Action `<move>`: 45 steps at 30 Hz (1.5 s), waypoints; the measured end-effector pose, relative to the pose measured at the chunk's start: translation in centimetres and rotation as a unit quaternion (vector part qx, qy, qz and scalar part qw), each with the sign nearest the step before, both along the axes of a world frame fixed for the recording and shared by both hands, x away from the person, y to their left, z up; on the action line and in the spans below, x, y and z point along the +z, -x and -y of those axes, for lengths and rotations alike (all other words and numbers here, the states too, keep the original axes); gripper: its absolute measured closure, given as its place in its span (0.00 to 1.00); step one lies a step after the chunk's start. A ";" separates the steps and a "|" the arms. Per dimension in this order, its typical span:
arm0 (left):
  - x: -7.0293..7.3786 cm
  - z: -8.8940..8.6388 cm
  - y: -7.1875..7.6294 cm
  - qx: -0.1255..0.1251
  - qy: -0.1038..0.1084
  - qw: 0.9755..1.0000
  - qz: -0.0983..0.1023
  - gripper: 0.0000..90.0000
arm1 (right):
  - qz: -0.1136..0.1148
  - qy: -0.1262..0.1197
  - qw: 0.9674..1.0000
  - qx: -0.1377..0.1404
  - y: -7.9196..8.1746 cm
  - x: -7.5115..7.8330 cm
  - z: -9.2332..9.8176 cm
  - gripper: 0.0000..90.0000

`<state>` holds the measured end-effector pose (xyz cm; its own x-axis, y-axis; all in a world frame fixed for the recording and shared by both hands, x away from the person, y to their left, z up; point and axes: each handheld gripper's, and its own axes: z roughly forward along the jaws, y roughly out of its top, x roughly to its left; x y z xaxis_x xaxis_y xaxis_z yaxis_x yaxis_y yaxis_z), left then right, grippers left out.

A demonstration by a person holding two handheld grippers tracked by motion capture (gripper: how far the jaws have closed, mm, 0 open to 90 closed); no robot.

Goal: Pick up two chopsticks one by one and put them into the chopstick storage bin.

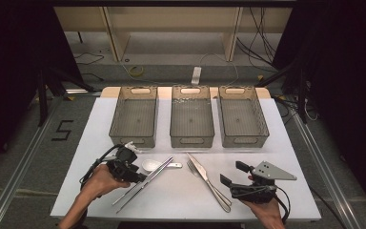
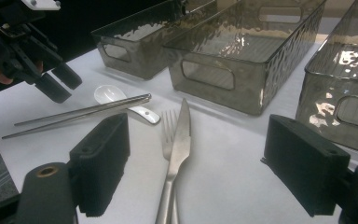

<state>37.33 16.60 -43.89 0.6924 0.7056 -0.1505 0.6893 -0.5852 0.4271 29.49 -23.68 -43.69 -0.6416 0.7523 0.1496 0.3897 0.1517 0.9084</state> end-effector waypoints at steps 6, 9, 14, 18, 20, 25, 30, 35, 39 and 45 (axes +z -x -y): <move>-0.6 0.2 -0.1 -0.014 -0.016 1.000 -0.017 0.63 | 0.000 0.000 1.000 0.001 0.0 0.0 -0.1 0.26; -0.9 0.3 -0.1 -0.020 -0.024 0.999 -0.023 0.67 | -0.001 0.001 1.000 0.002 0.0 0.0 -0.1 0.26; -1.5 0.4 -0.1 -0.026 -0.033 0.999 -0.030 0.71 | 0.000 0.001 1.000 0.003 0.0 0.0 -0.1 0.26; -1.8 0.6 0.0 -0.035 -0.037 0.998 -0.035 0.75 | 0.000 0.003 1.000 0.004 0.0 0.0 -0.1 0.26; -1.9 0.6 0.0 -0.035 -0.038 0.998 -0.034 0.78 | 0.000 0.004 1.000 0.004 0.0 0.0 -0.1 0.26; -2.0 0.6 0.0 -0.041 -0.042 0.998 -0.036 0.82 | -0.001 0.007 1.000 0.006 0.0 -0.1 -0.2 0.26; -2.1 0.6 0.0 -0.045 -0.044 0.997 -0.037 0.85 | -0.002 0.007 1.000 0.007 0.0 -0.1 -0.2 0.26; -2.4 0.7 0.1 -0.052 -0.050 0.997 -0.037 0.87 | -0.004 0.011 1.000 0.007 -0.1 -0.1 -0.3 0.26; -2.6 0.7 0.1 -0.055 -0.053 0.996 -0.035 0.90 | -0.004 0.011 1.000 0.008 -0.1 -0.1 -0.3 0.26; -2.6 0.7 0.2 -0.051 -0.051 0.997 -0.034 0.93 | -0.004 0.012 1.000 0.009 -0.1 -0.1 -0.3 0.26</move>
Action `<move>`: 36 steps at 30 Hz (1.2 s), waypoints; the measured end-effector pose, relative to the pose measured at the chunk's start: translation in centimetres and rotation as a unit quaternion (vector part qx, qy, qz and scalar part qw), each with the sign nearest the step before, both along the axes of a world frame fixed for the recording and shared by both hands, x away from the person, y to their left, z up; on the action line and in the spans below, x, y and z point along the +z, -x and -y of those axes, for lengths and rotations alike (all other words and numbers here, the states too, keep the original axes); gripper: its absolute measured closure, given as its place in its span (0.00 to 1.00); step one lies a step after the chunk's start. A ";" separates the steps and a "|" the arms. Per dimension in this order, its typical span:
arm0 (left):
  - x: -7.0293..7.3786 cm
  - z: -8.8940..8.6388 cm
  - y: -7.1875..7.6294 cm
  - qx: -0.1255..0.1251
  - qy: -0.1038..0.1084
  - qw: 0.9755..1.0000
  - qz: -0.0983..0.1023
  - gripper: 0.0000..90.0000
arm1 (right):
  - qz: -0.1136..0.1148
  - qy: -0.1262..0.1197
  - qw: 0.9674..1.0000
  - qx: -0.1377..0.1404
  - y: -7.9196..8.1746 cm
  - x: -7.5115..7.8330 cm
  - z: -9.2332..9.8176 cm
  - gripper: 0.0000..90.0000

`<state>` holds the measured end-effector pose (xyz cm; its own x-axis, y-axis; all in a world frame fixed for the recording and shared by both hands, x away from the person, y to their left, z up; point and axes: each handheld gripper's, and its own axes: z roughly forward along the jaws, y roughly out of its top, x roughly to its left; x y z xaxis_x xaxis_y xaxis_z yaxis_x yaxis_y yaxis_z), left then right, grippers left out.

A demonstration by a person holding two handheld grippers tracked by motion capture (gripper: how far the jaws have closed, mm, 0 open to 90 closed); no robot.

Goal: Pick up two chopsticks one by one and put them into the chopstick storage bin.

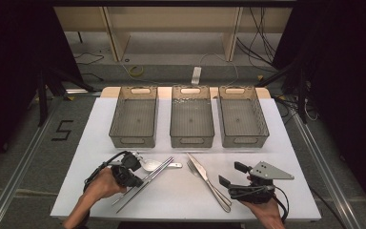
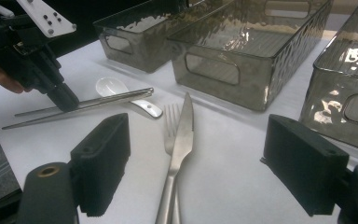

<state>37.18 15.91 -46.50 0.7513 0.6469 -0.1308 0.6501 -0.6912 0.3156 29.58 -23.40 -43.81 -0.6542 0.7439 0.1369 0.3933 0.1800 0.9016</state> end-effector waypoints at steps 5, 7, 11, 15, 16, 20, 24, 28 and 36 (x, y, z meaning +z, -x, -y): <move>0.0 0.0 0.1 0.003 0.001 1.000 0.004 0.94 | 0.000 0.000 1.000 0.001 0.0 0.0 0.0 0.26; 0.0 0.0 0.1 0.000 0.000 1.000 0.006 0.94 | 0.000 0.002 1.000 0.001 0.0 0.0 0.0 0.26; 0.1 0.0 0.2 0.002 0.000 1.000 0.016 0.95 | -0.002 0.001 1.000 0.001 0.0 0.0 0.0 0.26; 0.5 -0.2 0.2 0.008 0.010 1.000 0.024 0.95 | -0.001 0.002 1.000 0.002 0.0 0.0 -0.1 0.26; 0.6 -0.3 0.2 0.009 0.014 1.000 0.023 0.95 | -0.001 0.002 1.000 0.002 0.0 0.0 -0.1 0.26; 1.2 -0.5 0.4 0.008 0.018 0.999 0.032 0.95 | -0.002 0.001 1.000 0.002 0.0 0.0 0.0 0.26; 2.4 -0.7 0.6 0.009 0.031 0.998 0.044 0.95 | -0.002 0.001 1.000 0.002 0.0 0.0 -0.1 0.26; 3.4 -1.1 0.6 0.018 0.048 0.997 0.059 0.95 | 0.000 -0.001 1.000 0.002 0.0 0.0 0.0 0.26; 4.9 -2.4 -0.6 0.038 0.086 0.993 0.072 0.95 | -0.001 -0.002 1.000 0.000 0.0 0.0 0.0 0.26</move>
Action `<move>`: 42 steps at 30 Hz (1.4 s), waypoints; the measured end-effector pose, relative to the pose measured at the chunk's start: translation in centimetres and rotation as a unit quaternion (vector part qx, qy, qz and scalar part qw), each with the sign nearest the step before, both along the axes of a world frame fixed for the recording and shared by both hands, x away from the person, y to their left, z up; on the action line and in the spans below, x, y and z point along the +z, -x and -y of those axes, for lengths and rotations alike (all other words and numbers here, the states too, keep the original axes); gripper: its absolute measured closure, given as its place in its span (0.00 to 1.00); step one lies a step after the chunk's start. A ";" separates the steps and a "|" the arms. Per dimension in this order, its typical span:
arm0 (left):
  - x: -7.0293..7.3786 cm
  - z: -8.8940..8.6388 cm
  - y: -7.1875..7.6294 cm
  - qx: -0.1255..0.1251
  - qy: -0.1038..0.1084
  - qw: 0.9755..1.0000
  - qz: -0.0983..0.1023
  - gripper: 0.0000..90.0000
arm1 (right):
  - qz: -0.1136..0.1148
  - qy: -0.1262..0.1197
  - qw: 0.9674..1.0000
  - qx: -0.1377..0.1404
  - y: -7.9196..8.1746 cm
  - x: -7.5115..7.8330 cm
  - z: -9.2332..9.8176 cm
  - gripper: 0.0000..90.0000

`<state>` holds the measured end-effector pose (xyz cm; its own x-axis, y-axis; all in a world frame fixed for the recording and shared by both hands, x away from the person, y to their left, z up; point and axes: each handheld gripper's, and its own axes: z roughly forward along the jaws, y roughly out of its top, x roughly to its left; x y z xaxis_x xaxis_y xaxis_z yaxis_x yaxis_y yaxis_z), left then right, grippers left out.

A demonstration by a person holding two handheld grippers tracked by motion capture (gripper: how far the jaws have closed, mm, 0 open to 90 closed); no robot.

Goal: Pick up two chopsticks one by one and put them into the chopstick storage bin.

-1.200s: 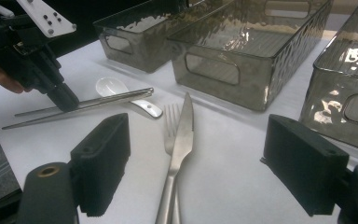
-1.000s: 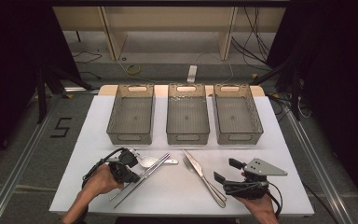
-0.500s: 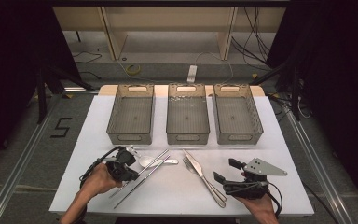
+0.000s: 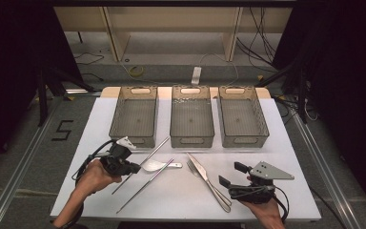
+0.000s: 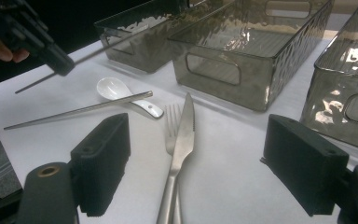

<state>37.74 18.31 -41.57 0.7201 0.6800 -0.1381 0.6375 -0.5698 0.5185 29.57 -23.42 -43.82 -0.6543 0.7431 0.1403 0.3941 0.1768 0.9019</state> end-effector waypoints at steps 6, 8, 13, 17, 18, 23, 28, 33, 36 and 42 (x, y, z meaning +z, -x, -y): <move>1.8 -1.1 -1.4 0.025 0.031 0.999 0.024 0.95 | -0.001 -0.001 1.000 -0.001 0.0 0.0 0.0 0.26; 2.4 -1.2 -1.9 0.036 0.040 0.998 0.035 0.95 | -0.001 -0.001 1.000 -0.001 0.0 0.0 0.0 0.26; 3.8 -1.6 -3.3 0.055 0.051 0.996 0.057 0.95 | 0.000 -0.003 1.000 -0.001 0.0 0.0 0.1 0.26; 4.6 -2.0 -4.6 0.073 0.058 0.993 0.072 0.95 | 0.001 -0.004 1.000 -0.001 0.0 0.0 0.1 0.26; 4.8 -2.1 -4.9 0.078 0.059 0.992 0.074 0.95 | 0.001 -0.004 1.000 -0.001 0.0 0.0 0.1 0.26; 5.5 -2.6 -6.2 0.093 0.063 0.990 0.088 0.95 | 0.002 -0.003 1.000 0.000 0.0 0.0 0.2 0.26; 6.2 -3.1 -7.4 0.109 0.068 0.987 0.098 0.95 | 0.002 -0.005 1.000 -0.001 0.0 0.0 0.2 0.26; 6.4 -3.3 -8.1 0.120 0.065 0.985 0.109 0.95 | 0.001 -0.005 1.000 -0.002 0.0 0.0 0.2 0.26; 6.3 -3.4 -8.8 0.128 0.065 0.983 0.111 0.95 | 0.001 -0.004 1.000 -0.001 0.0 0.0 0.2 0.26; 6.0 -3.8 -10.3 0.146 0.070 0.980 0.114 0.95 | 0.001 -0.004 1.000 -0.002 0.0 0.0 0.2 0.26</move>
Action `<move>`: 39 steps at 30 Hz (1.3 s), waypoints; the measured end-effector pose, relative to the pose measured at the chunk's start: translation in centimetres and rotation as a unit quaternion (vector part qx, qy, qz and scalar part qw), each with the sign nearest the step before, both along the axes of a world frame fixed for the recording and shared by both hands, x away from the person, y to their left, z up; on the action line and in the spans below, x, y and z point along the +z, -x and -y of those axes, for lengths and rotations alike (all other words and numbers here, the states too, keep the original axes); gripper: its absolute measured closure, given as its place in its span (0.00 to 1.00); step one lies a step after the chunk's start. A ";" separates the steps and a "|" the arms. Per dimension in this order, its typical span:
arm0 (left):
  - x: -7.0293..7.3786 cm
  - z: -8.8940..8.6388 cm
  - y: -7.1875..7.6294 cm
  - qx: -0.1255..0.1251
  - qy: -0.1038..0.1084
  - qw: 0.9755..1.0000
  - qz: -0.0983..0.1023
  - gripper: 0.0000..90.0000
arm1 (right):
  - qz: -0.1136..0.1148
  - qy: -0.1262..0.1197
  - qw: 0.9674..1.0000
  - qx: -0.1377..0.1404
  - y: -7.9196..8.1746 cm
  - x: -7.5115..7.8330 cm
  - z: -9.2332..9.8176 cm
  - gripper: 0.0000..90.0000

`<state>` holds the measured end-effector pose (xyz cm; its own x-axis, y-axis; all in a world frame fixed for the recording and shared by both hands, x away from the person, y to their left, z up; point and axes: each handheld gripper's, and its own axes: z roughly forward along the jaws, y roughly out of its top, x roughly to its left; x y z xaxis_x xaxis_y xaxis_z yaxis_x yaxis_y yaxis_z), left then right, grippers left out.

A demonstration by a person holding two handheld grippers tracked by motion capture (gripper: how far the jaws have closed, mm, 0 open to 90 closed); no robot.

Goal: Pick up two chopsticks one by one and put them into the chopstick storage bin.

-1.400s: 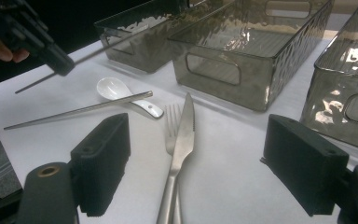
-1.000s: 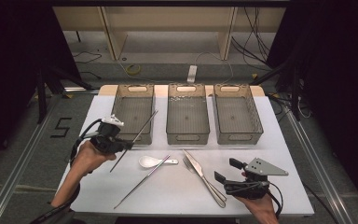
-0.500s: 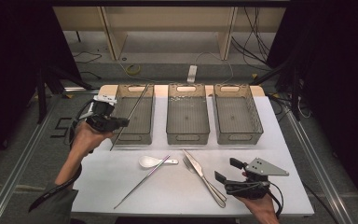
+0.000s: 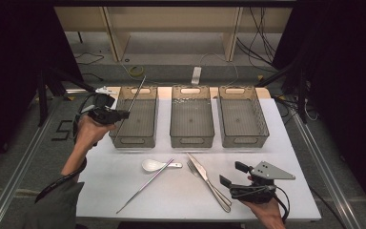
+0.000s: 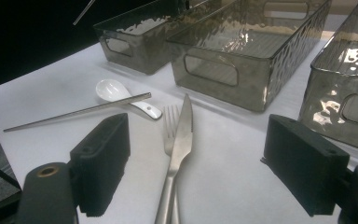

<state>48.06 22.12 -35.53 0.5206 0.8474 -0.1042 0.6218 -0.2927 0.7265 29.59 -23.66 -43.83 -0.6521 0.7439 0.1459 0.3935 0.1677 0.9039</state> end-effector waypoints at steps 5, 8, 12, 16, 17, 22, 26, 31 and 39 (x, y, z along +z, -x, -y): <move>0.3 -0.2 -1.2 0.013 0.002 1.000 0.003 0.95 | -0.001 0.000 1.000 0.001 0.0 0.0 0.0 0.26; 0.4 -0.5 -2.1 0.023 0.009 1.000 0.005 0.95 | -0.002 0.000 1.000 0.001 0.0 -0.1 0.0 0.26; 0.0 -0.6 -3.0 0.033 0.028 0.999 0.003 0.95 | -0.004 -0.003 1.000 0.002 -0.1 -0.1 0.0 0.26; -0.3 -0.8 -3.5 0.044 0.025 0.999 0.005 0.95 | -0.006 -0.004 1.000 0.003 -0.1 -0.2 0.0 0.26; -0.4 -0.9 -3.6 0.046 0.024 0.999 0.006 0.95 | -0.006 -0.004 1.000 0.003 -0.1 -0.2 0.0 0.26; -1.2 -1.2 -4.0 0.057 0.013 0.998 0.007 0.95 | -0.006 -0.003 1.000 0.003 -0.1 -0.2 -0.1 0.26; -1.8 -1.3 -4.2 0.061 0.020 0.998 0.003 0.95 | -0.007 -0.005 1.000 0.003 -0.1 -0.2 0.0 0.26; -2.5 -1.2 -4.3 0.065 0.009 0.998 0.002 0.95 | -0.005 -0.005 1.000 0.004 -0.1 -0.2 -0.1 0.26; -4.1 -0.9 -4.6 0.069 -0.005 0.998 -0.009 0.95 | -0.006 -0.006 1.000 0.005 -0.1 -0.2 -0.1 0.26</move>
